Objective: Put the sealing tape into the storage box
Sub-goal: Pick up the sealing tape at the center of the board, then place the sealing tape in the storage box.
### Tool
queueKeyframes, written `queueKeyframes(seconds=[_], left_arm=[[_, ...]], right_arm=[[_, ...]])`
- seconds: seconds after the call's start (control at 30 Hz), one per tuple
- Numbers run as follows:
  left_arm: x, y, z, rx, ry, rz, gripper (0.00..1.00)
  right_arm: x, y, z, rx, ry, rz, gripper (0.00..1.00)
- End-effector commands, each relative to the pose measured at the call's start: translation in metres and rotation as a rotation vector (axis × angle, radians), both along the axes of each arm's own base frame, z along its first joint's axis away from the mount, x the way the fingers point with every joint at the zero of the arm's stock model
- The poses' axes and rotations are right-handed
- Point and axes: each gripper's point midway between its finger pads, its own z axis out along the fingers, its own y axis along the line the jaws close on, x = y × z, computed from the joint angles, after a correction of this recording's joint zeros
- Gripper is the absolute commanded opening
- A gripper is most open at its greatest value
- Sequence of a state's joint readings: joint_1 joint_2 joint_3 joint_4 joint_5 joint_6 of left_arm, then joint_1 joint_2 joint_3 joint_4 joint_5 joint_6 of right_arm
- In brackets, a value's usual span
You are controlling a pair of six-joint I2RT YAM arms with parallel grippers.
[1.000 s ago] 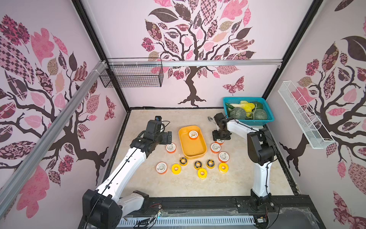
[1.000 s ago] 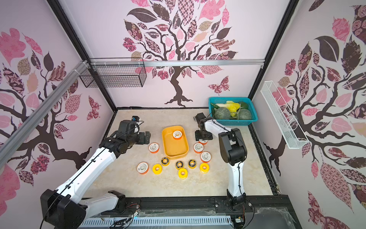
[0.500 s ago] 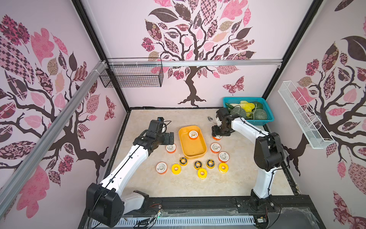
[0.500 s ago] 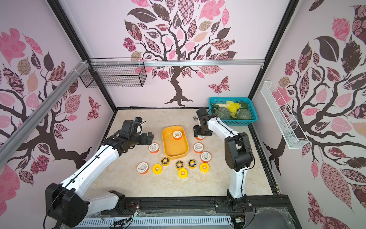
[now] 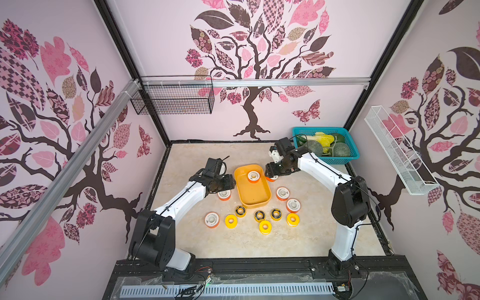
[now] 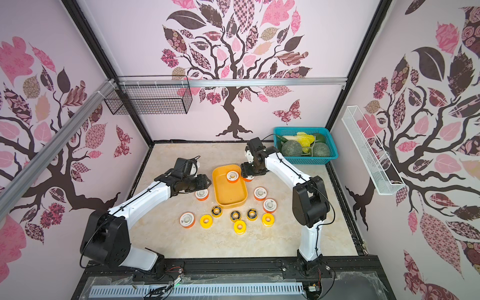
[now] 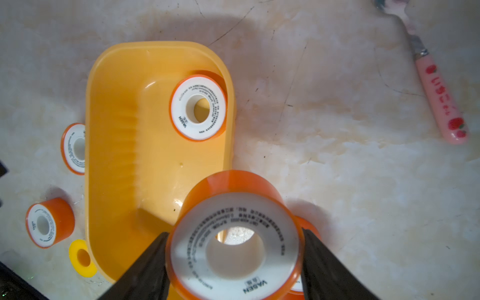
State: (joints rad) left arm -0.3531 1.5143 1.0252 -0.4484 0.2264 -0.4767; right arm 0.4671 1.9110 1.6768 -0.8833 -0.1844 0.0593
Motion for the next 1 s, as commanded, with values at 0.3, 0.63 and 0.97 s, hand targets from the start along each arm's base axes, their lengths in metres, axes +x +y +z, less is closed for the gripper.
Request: queueKeyframes(seconds=[0.3,0.63,0.97], left_arm=[[0.017,-0.021,-0.028,-0.089,0.060,-0.012,0.41],[0.019,-0.025,-0.026,-0.110,0.052,-0.024,0.39],[0.021,-0.030,-0.039,-0.117,0.092,-0.033,0.29]], right_arm=[[-0.007,0.048,0.012,-0.022,-0.039,0.126,0.68],[-0.009,0.059,-0.018,-0.096,0.002,0.149,0.67],[-0.004,0.066,-0.035,-0.178,0.013,0.148,0.66]])
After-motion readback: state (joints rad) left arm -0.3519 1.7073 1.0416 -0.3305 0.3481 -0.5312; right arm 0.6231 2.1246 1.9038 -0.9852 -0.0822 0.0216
